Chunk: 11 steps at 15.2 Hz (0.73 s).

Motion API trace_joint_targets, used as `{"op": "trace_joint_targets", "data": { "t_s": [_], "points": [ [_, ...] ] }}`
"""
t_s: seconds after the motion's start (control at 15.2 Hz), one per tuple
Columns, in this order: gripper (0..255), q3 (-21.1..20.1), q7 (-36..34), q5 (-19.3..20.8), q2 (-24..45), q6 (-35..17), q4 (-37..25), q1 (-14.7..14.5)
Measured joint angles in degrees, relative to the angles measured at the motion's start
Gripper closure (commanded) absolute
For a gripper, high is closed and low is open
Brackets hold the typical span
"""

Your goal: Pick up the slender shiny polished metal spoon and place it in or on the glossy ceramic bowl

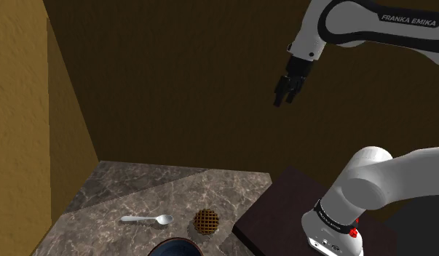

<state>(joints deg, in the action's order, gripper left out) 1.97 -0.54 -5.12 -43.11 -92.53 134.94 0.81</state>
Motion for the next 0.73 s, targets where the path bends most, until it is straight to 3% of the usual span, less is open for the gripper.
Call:
{"op": "trace_joint_targets", "data": {
  "t_s": [0.26,0.73],
  "points": [
    [0,-0.9,0.4,-0.8,1.6,-3.8,1.9,-0.9],
    [0,-5.3,0.2,-4.3,7.1,-16.7,7.5,-4.8]
  ]
}}
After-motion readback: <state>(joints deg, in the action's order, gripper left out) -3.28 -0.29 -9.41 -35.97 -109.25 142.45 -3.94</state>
